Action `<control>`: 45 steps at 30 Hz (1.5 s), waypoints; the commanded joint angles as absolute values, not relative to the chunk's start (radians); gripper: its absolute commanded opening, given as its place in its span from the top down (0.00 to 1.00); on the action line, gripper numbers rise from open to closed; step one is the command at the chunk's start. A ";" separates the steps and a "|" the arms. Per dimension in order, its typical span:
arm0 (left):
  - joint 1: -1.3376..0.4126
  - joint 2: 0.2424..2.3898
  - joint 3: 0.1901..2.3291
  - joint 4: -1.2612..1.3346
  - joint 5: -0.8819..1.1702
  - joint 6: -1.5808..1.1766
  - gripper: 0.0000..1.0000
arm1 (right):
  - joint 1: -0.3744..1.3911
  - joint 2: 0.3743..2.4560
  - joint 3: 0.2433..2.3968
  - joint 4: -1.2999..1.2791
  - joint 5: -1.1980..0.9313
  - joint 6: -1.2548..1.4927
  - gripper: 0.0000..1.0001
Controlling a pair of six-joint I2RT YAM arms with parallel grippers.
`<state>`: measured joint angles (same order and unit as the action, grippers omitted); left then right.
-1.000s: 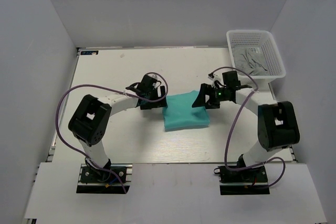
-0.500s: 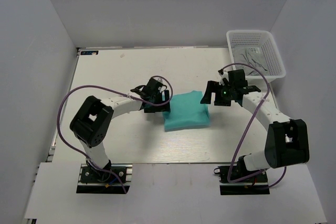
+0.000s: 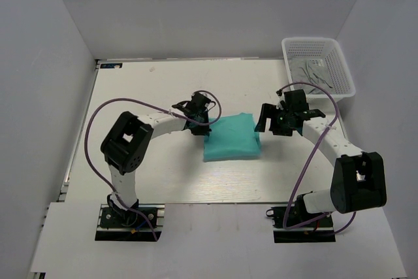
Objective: Fold and stack the t-shirts
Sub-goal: Put the neatly folded tshirt into the corner of the board with the left arm
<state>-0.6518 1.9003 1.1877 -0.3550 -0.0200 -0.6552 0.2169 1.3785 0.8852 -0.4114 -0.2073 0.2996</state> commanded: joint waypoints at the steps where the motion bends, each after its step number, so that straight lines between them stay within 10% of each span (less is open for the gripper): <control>1: -0.667 1.973 1.192 -0.486 -0.121 -0.650 0.90 | 0.212 1.345 0.882 -0.422 -0.146 0.304 0.10; 11: -0.568 1.999 1.426 -0.690 -0.705 -0.473 1.00 | 0.210 1.361 0.876 -0.368 -0.146 0.273 0.10; 28: -0.170 2.155 1.509 -0.057 -0.701 0.259 1.00 | 0.213 1.401 0.864 -0.207 -0.242 0.285 0.10; 45: 0.060 2.554 2.026 -0.002 -0.706 0.477 1.00 | 0.213 1.387 0.890 -0.118 -0.225 0.331 0.10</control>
